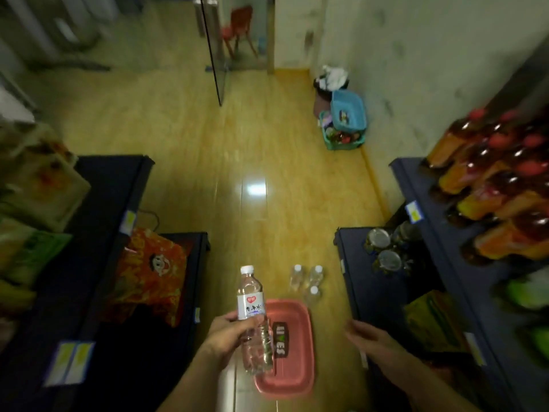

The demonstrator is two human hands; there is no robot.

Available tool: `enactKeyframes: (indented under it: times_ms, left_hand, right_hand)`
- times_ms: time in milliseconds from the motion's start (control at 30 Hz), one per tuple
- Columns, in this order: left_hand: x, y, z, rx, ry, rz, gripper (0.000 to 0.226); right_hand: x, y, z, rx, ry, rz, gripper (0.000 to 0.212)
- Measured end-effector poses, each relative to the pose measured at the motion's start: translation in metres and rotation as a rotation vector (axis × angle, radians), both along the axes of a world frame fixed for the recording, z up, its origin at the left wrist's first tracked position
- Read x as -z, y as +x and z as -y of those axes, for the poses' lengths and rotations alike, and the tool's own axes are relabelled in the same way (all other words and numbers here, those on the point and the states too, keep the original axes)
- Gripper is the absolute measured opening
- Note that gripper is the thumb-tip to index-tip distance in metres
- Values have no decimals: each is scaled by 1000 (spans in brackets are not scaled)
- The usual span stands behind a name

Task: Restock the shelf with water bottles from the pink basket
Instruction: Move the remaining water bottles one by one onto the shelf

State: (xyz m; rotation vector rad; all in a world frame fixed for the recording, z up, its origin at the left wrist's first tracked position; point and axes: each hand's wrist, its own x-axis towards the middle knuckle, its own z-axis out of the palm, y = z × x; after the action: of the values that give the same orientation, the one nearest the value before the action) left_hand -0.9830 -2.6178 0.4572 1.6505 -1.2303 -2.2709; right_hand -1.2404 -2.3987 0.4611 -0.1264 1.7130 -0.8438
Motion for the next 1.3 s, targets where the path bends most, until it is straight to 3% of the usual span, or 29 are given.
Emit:
enactKeyframes:
  times_ms: [167, 433, 533, 700, 900, 1000, 1167, 1300]
  left_hand:
    - [-138, -32, 31, 160, -165, -101, 56]
    - [-335, -107, 43, 312, -433, -325, 48]
    - [-405, -136, 30, 396, -538, -427, 49]
    - [-494, -174, -14, 479, -643, -595, 72]
    - [-548, -222, -83, 630, -699, -706, 39]
    - [-567, -248, -127, 713, -700, -795, 47]
    - [-596, -288, -214, 822, -695, -940, 37]
    - [-613, -313, -289, 951, -675, -1060, 35]
  right_hand:
    - [-127, -7, -18, 87, -165, -125, 136]
    - [-313, -15, -42, 112, -496, -381, 119]
    - [-375, -27, -51, 101, -569, -505, 132]
    - [-461, -36, -83, 114, -661, -639, 132]
    - [-519, -46, -144, 225, -649, -745, 134]
    - [-541, -48, -176, 279, -630, -778, 127]
    - [-566, -47, -228, 415, -616, -838, 96]
    - [-584, -43, -274, 510, -566, -951, 47]
